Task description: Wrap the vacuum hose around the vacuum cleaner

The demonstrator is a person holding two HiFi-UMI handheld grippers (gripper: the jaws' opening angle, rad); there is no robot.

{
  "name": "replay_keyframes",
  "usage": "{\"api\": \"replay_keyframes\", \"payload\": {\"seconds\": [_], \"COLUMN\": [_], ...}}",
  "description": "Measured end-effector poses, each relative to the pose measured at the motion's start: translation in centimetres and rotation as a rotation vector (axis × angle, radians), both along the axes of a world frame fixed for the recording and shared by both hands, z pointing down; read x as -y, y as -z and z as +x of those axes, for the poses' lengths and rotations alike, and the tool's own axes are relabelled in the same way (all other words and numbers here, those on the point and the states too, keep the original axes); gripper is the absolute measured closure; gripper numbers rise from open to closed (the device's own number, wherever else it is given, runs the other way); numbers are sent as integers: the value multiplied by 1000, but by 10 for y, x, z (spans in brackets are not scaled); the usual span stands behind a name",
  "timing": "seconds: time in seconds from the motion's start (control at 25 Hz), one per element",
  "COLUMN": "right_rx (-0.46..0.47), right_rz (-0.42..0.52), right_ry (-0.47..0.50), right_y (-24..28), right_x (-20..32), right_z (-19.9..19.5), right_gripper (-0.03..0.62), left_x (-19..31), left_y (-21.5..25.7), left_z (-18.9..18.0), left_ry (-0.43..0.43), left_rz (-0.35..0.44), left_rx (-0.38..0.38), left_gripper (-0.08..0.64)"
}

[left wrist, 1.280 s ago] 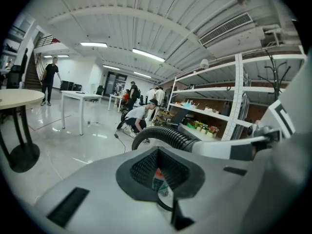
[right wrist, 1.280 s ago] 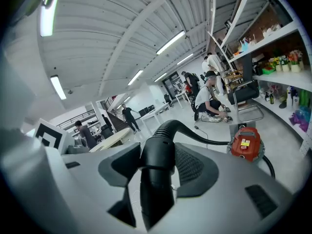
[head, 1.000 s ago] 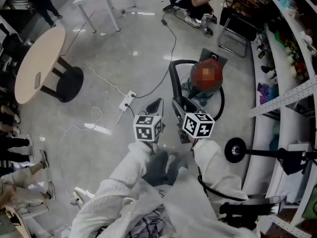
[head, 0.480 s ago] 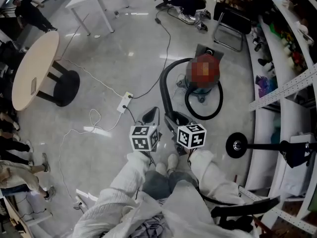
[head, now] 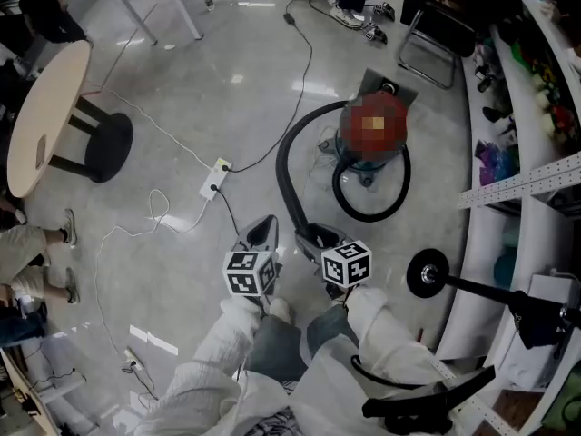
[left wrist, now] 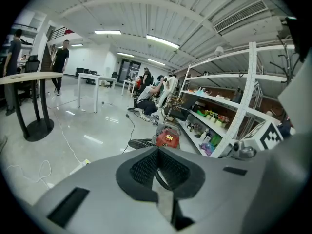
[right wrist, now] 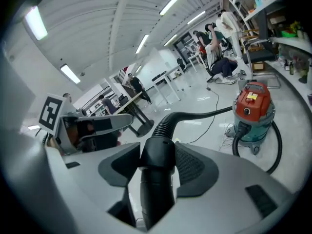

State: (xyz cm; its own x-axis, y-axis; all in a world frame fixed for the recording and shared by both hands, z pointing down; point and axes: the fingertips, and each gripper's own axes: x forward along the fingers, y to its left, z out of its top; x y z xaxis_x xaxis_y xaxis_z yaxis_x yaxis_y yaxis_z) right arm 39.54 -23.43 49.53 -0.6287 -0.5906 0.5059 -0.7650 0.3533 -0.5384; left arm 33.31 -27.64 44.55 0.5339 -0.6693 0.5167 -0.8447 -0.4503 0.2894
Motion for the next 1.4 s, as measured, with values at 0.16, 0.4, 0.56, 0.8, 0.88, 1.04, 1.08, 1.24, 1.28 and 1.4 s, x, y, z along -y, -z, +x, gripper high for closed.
{"api": "replay_keyframes", "payload": {"seconds": [0.16,0.4,0.56,0.8,0.88,1.04,1.08,1.24,1.28,1.4], "right_rx": [27,63,96,65,42,3,-13,-69,-83,-137], "right_rz": [-30,-46,-25,6,23,68,76,77,72,44], "right_ry": [94,168,189,223,264,336,346,344,341,354], "right_y": [-50,-161,-253,-394,-433,-493,-507,-554,-563,-583], "right_x": [18,27,36,46,46,48,51,59,61,62], "right_z": [40,71,77,82,81,79,81,100,106,117], "right_gripper": [360,360,360,360,360,360,360,360,360,360], "left_x": [24,42,50,65,75,93,97,103,104,102], "left_y": [-42,-153,-254,-397,-432,-475,-483,-512,-517,-525], "left_z": [36,69,69,71,78,87,88,84,83,85], "left_ry": [66,114,104,96,56,16,18,44,51,60], "left_rz": [11,6,23,32,54,105,116,121,115,105], "left_rx": [-50,-31,-18,6,28,20,10,-1,-1,-9], "left_gripper": [557,557,557,557,557,557,557,557,557,557]}}
